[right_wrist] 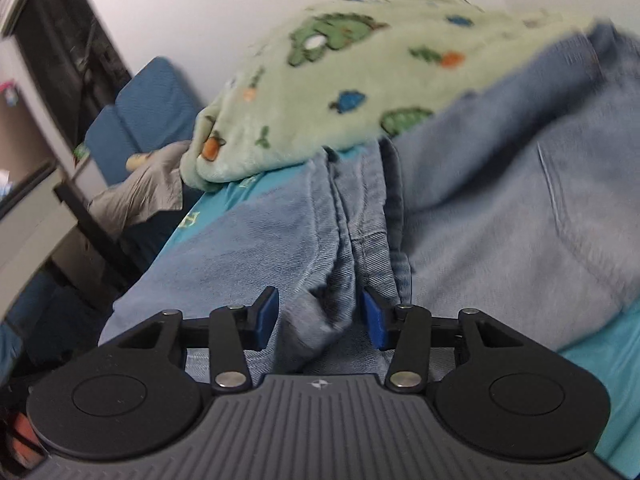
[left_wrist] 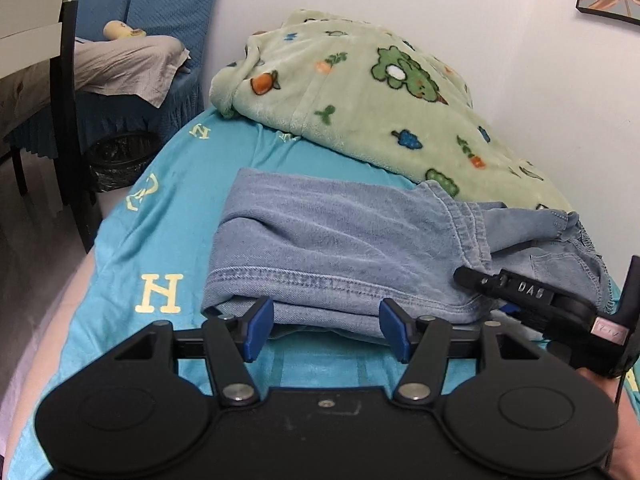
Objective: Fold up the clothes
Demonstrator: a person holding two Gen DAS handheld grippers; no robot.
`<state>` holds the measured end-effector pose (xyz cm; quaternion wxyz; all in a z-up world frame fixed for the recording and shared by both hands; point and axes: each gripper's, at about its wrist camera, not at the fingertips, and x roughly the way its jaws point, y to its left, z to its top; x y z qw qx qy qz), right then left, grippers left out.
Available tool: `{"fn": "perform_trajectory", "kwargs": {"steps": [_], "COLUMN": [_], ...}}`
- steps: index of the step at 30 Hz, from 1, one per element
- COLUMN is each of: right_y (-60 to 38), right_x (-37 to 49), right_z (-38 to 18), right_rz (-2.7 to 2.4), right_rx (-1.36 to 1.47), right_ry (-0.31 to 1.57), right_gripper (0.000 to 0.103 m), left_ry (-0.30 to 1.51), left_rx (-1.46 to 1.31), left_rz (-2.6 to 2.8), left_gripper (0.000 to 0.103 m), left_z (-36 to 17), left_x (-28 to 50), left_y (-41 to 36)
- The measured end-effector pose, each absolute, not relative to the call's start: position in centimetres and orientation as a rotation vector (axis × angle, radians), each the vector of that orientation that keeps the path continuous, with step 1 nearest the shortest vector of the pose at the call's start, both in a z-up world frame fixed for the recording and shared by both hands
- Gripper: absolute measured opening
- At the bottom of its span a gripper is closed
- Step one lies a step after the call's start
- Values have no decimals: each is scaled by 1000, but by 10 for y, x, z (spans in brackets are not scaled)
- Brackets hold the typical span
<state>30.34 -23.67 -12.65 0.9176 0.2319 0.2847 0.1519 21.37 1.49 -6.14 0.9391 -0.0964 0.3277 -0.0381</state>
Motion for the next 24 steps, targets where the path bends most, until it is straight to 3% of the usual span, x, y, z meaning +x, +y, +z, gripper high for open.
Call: {"fn": "perform_trajectory", "kwargs": {"steps": [1,2,3,8,12,20,24], "right_y": [-236,-235,-234,-229,-241,-251,-262], "right_x": [302,301,300,282,278,288,286], "right_z": [-126,-124,-120,-84,-69,-133,-112], "right_rz": [309,300,287,266,208,124,159], "right_rx": [484,483,478,410,399,390,456], "right_ry": [573,558,543,386,347,573,552], "right_gripper": [45,28,22,11,9,9,12], "left_ry": [669,670,671,663,633,626,656], "left_rx": [-189,-182,-181,-237,-240,-244,-280], "left_rz": [-78,-78,-78,-84,-67,-28,-14], "left_gripper": [55,55,55,55,56,56,56], "left_z": [-63,-64,-65,-63,-56,-62,-72], "left_x": [215,216,216,213,209,220,231], "left_y": [15,14,15,23,27,35,40]}}
